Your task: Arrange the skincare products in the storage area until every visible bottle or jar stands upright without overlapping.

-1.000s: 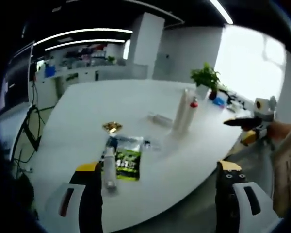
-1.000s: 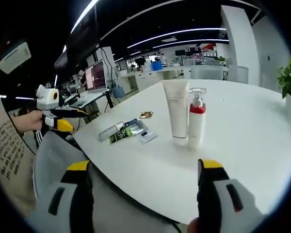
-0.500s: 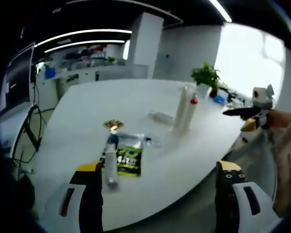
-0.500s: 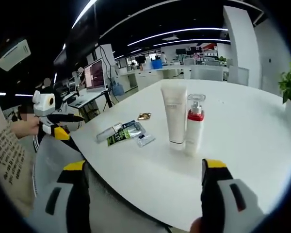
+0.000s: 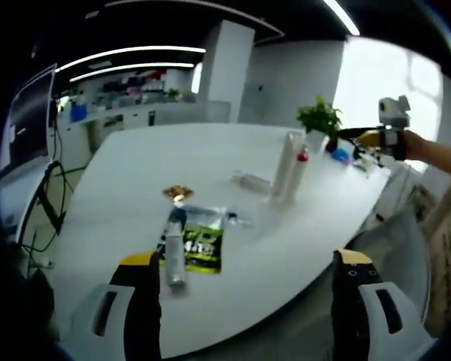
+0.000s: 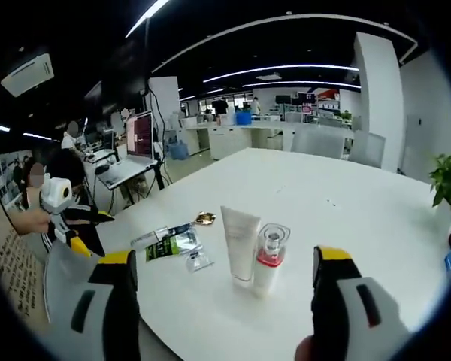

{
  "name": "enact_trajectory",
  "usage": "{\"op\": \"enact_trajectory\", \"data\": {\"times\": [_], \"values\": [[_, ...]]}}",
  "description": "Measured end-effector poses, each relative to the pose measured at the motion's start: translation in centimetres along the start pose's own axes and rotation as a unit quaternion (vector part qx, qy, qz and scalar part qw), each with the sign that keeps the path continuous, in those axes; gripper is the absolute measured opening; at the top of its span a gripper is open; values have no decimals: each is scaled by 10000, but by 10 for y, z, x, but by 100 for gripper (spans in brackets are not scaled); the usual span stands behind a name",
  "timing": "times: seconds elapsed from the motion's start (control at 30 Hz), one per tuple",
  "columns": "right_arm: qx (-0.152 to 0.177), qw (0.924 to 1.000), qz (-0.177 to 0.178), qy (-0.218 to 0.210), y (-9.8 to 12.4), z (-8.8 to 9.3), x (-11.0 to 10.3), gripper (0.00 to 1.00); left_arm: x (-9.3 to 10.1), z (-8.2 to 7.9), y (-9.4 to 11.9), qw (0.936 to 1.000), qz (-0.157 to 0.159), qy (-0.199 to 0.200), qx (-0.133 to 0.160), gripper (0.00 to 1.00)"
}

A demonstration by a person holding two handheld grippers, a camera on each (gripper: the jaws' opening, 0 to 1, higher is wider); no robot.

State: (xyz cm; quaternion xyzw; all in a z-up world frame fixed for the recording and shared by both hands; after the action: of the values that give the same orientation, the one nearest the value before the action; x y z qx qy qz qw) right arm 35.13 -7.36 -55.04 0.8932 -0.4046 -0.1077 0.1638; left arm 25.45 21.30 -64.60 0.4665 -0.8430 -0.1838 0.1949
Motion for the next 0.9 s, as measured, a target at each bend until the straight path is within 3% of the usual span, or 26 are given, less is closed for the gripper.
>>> {"op": "enact_trajectory", "data": {"times": [0.27,0.47,0.73,0.9], "values": [[79,9997,67,228,-26,-38,30,94,-3,1,0,9999,-2,101,-21,90],[-57,9991,43,410,-57,-58,50,93,-3,4,-2,9999,-8,24,-131,90],[-241,9994,-61,259,-94,-69,77,92,-8,4,-2,9996,-60,248,-111,89],[-713,9971,-159,216,-127,-57,94,91,-12,3,-2,9990,-95,426,-63,88]]}}
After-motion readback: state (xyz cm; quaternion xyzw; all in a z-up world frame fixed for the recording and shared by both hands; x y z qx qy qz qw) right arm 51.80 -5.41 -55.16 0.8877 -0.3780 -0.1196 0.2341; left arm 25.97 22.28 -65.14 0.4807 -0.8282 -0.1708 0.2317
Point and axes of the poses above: the point that each gripper's makers call its tool centre point, and the gripper's own axes: y roughly backward along the fingers, x roughly to its right, z roughly out of its underside, the point moved 2 cm from there along y, roughly backward along the fingers, and after that the axes turned 3 degrees about -z, right-handed, at the moved point
